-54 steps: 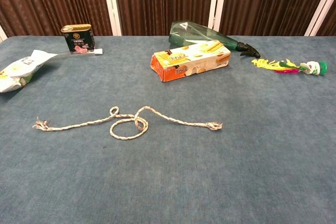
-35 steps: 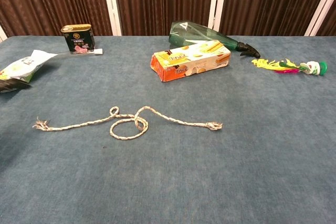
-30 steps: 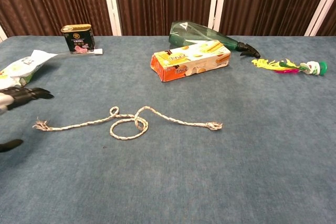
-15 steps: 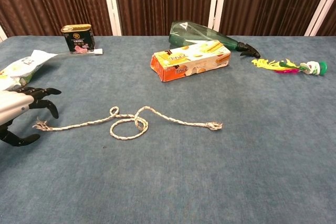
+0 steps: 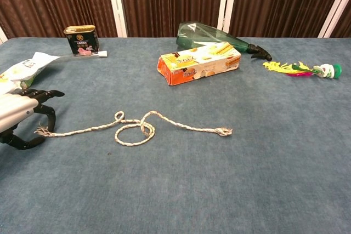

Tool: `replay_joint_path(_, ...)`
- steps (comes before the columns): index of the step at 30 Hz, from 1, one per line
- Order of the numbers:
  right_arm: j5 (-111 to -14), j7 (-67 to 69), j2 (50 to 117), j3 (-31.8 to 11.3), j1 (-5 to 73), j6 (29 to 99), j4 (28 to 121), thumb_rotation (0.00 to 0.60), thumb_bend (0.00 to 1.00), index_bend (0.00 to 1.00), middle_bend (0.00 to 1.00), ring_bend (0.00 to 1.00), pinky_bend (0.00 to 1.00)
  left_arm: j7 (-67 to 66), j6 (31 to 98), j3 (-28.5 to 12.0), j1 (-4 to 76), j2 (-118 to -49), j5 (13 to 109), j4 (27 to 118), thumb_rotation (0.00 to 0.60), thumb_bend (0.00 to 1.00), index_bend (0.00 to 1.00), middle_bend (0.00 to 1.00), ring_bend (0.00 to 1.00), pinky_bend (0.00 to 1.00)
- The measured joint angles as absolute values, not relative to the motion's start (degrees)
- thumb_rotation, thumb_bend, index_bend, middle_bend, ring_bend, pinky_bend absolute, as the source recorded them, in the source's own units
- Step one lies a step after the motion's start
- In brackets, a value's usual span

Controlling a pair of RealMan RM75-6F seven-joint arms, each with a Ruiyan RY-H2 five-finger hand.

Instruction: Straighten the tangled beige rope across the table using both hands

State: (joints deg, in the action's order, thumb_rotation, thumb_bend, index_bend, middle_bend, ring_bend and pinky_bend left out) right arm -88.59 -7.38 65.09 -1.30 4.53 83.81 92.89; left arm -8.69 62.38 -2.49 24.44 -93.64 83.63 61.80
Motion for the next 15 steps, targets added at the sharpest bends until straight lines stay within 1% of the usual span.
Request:
replay_joint_path(8, -88.5, -7.7, 65.0, -1.2, 4.5, 83.5, 93.1, 0.600, 0.07, 0.00, 0.00, 0.00, 0.00, -7.9, 62.4, -2.3, 24.9, -94.2, 83.5, 61.0, 0.600, 0.40, 0.54, 0.01, 0.00, 0.03)
replay_joint_path(15, -88.4, -7.8, 64.9, -1.1, 4.5, 83.3, 93.3, 0.600, 0.07, 0.00, 0.00, 0.00, 0.00, -7.9, 61.9, -2.4, 25.2, -94.5, 82.6, 60.3, 0.600, 0.46, 0.58, 0.02, 0.00, 0.03)
